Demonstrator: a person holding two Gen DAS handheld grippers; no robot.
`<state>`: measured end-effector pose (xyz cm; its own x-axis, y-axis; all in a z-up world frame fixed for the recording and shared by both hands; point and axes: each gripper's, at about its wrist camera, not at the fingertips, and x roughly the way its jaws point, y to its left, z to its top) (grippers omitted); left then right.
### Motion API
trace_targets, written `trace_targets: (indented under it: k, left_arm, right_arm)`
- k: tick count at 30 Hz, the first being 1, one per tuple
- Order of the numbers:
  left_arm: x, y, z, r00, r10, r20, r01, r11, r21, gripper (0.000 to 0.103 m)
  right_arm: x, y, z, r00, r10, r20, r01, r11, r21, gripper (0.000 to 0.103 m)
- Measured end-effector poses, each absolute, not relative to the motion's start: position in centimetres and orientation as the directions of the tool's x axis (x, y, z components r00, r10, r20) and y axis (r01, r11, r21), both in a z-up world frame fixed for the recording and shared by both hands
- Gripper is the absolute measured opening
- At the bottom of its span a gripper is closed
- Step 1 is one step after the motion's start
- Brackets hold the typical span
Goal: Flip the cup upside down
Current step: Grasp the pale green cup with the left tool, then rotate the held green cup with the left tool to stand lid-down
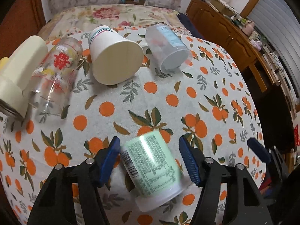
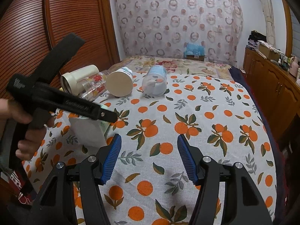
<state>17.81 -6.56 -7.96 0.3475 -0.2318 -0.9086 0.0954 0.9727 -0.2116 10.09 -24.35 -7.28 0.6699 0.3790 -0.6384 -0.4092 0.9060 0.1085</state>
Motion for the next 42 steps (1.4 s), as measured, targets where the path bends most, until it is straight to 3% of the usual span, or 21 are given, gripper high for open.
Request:
trace_targets:
  k: [3, 8, 23, 31, 42]
  left_arm:
    - [18.3, -6.8, -8.1, 0.318, -0.252, -0.914, 0.094, 0.968, -0.234, 0.049]
    - [18.5, -6.7, -8.1, 0.304, -0.26, -0.916, 0.091, 0.966, -0.244, 0.048]
    - [18.5, -6.5, -5.2, 0.626, -0.14, -0.767, 0.179, 0.983, -0.033, 0.048]
    - [18.8, -6.2, -6.3, 0.668, -0.143, -0.73, 0.177, 0.984, -0.031, 0.048]
    - [14.7, -6.8, -5.7, 0.732, -0.096, -0.674, 0.188, 0.98, 0.064, 0.048]
  right_arm:
    - [10.0, -24.2, -7.3, 0.672, 0.376, -0.638, -0.408, 0.907, 0.106, 0.065]
    - [9.8, -23.9, -7.2, 0.677, 0.368, -0.637, -0.407, 0.909, 0.092, 0.065]
    - [11.2, -24.2, -7.3, 0.702, 0.346, -0.622, -0.368, 0.924, 0.098, 0.065]
    - [12.3, -24.5, -7.1, 0.706, 0.341, -0.621, -0.345, 0.931, 0.118, 0.065]
    - [12.3, -24.9, -6.7, 0.713, 0.336, -0.615, -0.335, 0.934, 0.121, 0.065]
